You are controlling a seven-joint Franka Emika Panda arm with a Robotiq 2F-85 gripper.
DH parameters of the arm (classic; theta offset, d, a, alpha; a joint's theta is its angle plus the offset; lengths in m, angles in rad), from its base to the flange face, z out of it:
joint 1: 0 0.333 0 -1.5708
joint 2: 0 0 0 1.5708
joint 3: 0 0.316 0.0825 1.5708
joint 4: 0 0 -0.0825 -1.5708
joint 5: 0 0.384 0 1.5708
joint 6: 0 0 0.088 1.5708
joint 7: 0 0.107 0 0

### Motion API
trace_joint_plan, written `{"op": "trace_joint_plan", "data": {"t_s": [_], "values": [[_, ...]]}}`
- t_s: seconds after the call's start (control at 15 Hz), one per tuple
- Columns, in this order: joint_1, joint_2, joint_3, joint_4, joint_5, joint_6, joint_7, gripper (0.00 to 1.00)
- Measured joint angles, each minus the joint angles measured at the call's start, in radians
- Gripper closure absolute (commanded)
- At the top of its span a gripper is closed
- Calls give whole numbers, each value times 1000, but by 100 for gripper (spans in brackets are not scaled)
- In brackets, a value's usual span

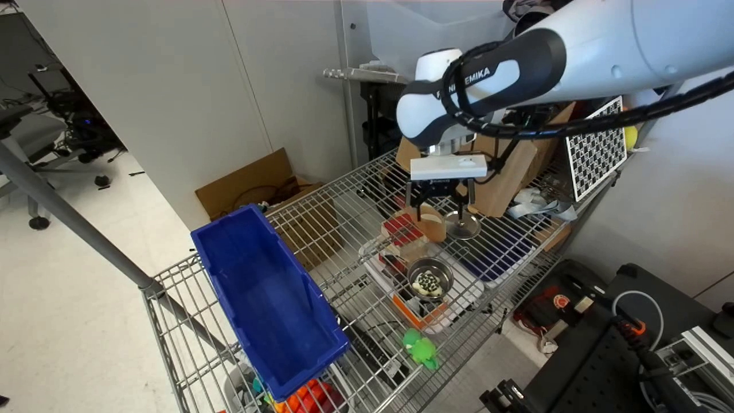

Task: Move the bread roll to the right

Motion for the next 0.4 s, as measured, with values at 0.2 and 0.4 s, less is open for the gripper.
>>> {"op": "trace_joint_plan", "data": {"t_s": [0.2, 0.4], "values": [[25, -112, -2, -81, -25, -4, -1, 0], [46, -205, 18, -167, -24, 27, -28, 0]]}}
